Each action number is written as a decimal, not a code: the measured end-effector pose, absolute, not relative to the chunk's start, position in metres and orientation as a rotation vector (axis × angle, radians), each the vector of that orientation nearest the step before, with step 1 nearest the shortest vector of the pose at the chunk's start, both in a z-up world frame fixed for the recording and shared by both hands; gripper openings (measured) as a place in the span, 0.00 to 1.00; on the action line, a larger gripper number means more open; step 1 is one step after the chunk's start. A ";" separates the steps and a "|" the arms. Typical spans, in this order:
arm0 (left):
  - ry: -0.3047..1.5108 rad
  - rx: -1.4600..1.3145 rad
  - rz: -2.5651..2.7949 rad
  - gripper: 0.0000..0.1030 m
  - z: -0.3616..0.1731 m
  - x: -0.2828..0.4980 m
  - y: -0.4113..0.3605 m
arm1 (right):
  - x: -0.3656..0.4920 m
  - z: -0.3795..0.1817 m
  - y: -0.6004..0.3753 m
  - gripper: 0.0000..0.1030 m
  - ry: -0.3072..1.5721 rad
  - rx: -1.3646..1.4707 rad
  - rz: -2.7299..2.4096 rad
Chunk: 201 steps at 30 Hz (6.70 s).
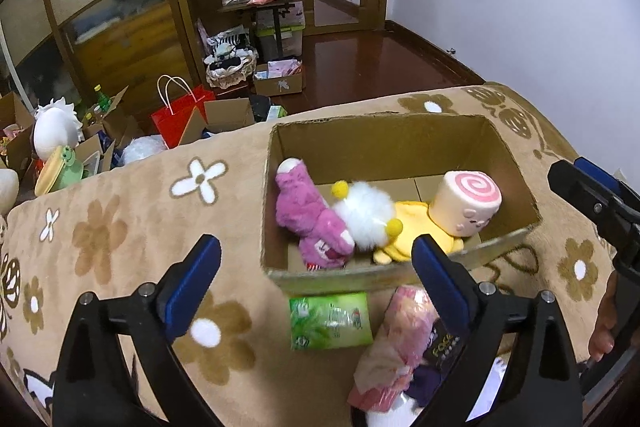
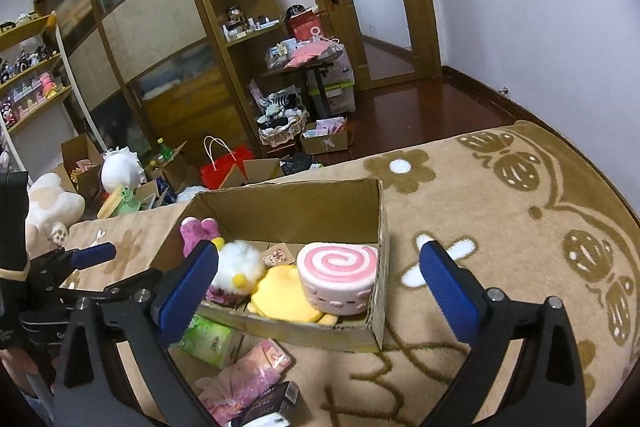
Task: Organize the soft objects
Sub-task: 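Open the left tool to drop the fluffy plush while the right tool drops the foam block, then move both tools back toward the items lying beside the box, then grasp the green tissue pack with the left tool while the right tool grasps the black box, then carry the tissue pack and black box over the box and release them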
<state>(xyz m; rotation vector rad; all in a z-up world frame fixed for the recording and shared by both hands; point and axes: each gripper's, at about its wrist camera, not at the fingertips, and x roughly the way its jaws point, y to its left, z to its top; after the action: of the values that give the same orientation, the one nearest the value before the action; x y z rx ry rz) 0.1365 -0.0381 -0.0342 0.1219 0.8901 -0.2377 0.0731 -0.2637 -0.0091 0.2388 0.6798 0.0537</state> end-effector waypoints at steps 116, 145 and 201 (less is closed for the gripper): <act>1.357 0.083 -0.239 0.71 -0.160 0.167 -0.024 | 0.049 -0.097 -0.225 0.36 1.091 0.220 -0.008; 0.735 0.088 -0.213 0.71 0.001 0.073 -0.009 | -0.006 0.007 -0.229 0.31 0.699 0.129 -0.044; 0.743 0.105 -0.204 0.71 -0.046 0.168 -0.037 | 0.095 -0.028 -0.229 0.31 0.652 0.133 0.092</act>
<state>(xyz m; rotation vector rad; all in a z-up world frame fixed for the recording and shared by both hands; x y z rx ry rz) 0.1678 -0.0374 -0.0457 0.1045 0.7431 -0.2038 0.0952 -0.2286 -0.0281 0.1328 0.6523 0.0920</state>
